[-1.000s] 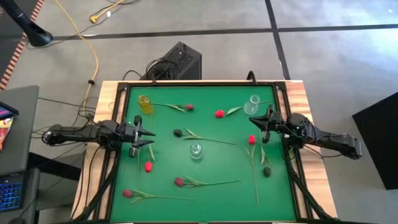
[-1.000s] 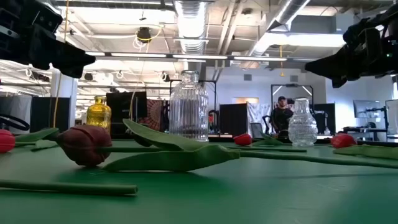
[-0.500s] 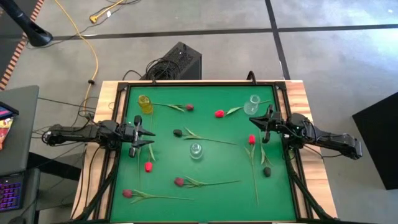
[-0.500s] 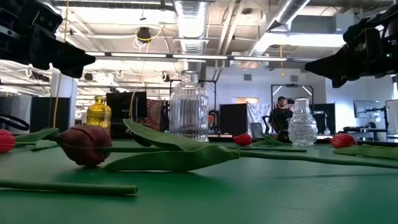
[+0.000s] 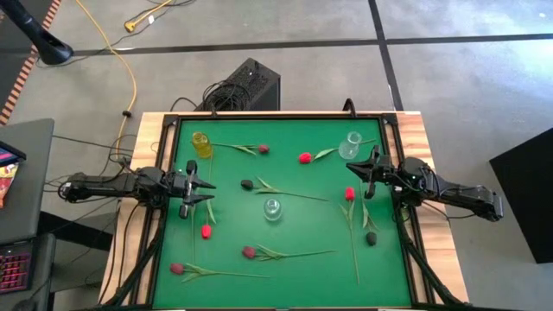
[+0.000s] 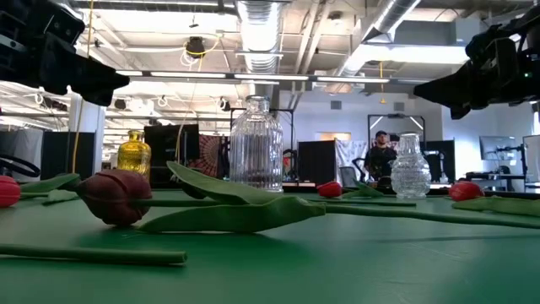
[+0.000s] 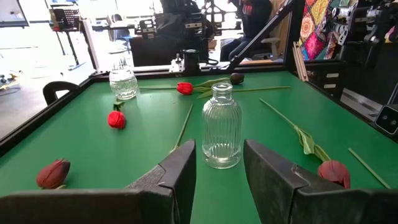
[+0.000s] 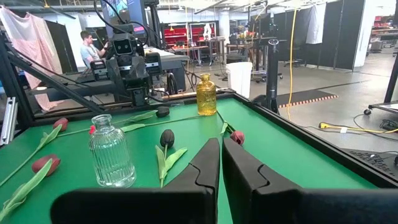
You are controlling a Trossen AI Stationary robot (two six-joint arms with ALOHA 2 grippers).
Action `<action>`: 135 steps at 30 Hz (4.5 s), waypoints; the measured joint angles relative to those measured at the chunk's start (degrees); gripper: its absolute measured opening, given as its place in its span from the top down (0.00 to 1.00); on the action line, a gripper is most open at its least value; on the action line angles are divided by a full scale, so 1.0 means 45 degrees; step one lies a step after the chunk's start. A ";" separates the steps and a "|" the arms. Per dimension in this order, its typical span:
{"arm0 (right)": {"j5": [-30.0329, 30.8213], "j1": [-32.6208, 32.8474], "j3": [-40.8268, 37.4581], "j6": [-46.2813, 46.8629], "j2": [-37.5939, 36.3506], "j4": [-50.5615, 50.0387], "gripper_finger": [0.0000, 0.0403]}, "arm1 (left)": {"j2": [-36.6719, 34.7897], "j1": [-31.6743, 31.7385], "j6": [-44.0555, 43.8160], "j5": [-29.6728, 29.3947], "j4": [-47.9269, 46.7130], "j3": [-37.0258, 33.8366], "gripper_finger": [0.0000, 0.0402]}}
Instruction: Sort flowers into vase by color
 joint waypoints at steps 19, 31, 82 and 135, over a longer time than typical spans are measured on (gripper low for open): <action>0.0005 -0.0005 0.0000 0.0000 0.0005 0.0000 0.88 | 0.0005 0.0000 0.0000 0.0002 -0.0002 -0.0001 0.69; 0.0005 0.0000 0.0005 0.0000 0.0000 0.0000 0.88 | 0.0004 -0.0001 0.0459 -0.0155 0.0003 -0.0001 0.69; 0.0286 -0.0073 0.1814 0.1639 0.1356 0.0027 0.88 | 0.7209 0.1789 -0.1809 -0.2164 0.5826 0.2666 0.69; -0.3791 0.6904 1.2934 1.5954 1.8661 -1.3318 0.57 | 1.1783 0.1962 0.3035 -0.1193 0.4338 0.5191 0.46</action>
